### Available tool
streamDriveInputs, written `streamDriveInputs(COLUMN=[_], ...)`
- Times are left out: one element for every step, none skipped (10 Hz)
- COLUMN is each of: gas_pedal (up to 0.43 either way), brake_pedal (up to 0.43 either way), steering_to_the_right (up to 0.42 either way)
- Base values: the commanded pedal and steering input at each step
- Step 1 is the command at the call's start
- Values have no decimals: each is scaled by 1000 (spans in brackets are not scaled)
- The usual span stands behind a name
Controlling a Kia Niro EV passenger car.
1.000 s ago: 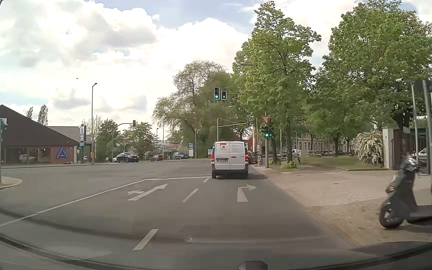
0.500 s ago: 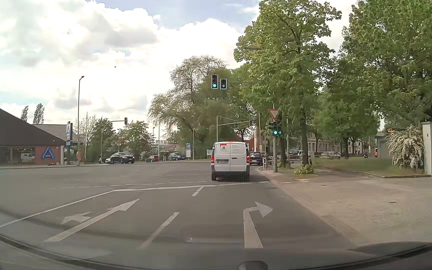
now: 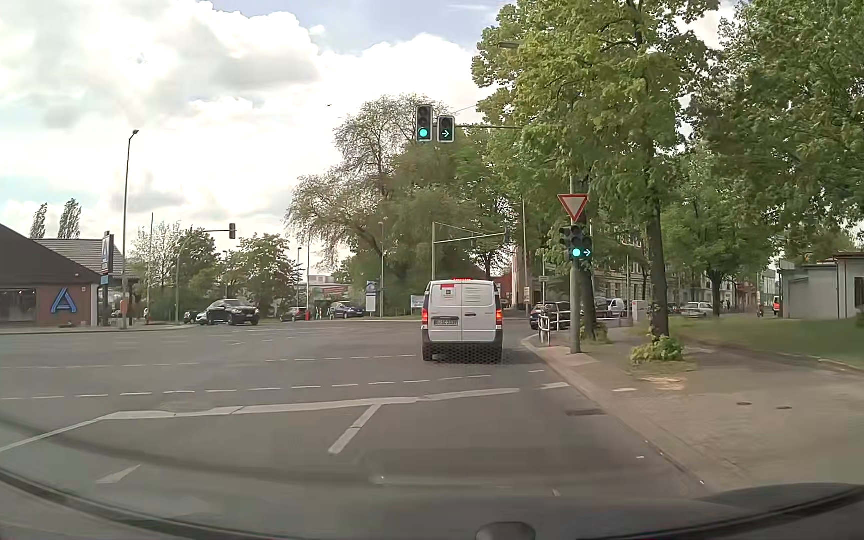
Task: Follow the waypoints while adhering to traffic rules and regulations
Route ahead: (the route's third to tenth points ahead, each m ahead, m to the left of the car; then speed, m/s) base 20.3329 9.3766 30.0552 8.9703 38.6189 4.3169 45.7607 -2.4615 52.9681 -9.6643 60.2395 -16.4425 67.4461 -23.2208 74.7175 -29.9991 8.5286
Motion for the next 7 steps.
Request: streamDriveInputs(gas_pedal=[118,110,39,0,0,0,0], brake_pedal=[18,18,18,18,18,18,18], steering_to_the_right=[-10,-11,-12,-20,-23,-19,-11])
